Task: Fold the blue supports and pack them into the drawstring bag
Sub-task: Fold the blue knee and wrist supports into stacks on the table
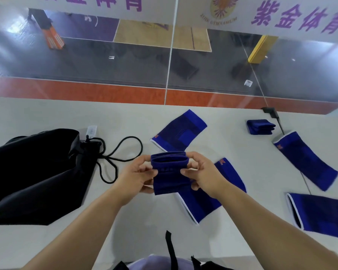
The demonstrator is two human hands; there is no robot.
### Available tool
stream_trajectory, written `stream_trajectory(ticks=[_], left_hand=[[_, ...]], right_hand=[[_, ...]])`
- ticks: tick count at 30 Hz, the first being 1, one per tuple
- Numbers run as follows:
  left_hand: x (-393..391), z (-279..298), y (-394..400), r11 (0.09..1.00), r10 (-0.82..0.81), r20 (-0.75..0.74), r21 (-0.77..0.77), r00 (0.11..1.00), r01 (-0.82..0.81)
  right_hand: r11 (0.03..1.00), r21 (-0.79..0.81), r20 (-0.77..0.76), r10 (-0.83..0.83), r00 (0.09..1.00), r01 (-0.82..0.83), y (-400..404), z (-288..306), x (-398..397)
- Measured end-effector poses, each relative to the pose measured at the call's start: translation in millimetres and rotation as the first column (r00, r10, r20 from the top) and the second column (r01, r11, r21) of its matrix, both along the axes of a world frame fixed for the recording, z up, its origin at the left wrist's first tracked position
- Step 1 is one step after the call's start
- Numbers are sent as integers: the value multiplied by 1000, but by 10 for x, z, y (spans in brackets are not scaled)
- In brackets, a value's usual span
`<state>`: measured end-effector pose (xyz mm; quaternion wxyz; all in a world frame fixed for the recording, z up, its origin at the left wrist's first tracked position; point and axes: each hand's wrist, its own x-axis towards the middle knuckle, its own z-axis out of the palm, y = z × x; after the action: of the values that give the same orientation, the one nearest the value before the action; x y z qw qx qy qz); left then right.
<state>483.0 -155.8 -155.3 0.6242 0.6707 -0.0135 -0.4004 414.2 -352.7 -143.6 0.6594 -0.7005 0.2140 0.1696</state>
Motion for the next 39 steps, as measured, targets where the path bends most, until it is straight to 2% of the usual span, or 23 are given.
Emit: stream_trajectory(ticks=[6,10,12,15,16,18,19,21,24,27,33,39], left_hand=[[-13,38,-51,999,-26,-19,-35,999,25],[26,58,-89,991,29,-163,-121,986,-49],[55,85,-105,984,24,-184,-171,983,-56],[51,126,-183,995,-17,-43,-98,999,12],[40,125,-222,999,-34,44,-31,998,35],[24,139,-319,996,-61,158,67,986,51],[23,130,-374,996,-65,162,76,985,53],[31,115,-481,996,-64,124,62,990,57],[53,59,-669,982,-158,152,127,976,139],[86,34,-895,972,-204,195,156,959,175],[202,25,-1401,966,-203,313,216,928,139],[260,-94,-1888,923,-285,320,347,903,168]], right_hand=[[998,56,-53,17,998,-14,-46,24,-48],[996,79,-87,-35,996,42,-82,52,-60],[990,97,-116,-96,989,107,-116,76,-54],[972,164,-111,-154,982,171,-165,114,-68],[983,123,-69,-128,989,136,-183,114,-82],[997,-62,8,-49,999,49,-230,103,-107],[987,-159,31,-21,999,26,-260,91,-111],[970,-236,71,-39,997,55,-320,104,-103],[967,-218,125,-106,986,132,-475,122,-101],[958,-235,116,-137,984,161,-691,122,-73],[974,-219,57,-46,997,57,-1128,22,-1],[961,-273,28,-33,999,39,-1581,-121,101]])
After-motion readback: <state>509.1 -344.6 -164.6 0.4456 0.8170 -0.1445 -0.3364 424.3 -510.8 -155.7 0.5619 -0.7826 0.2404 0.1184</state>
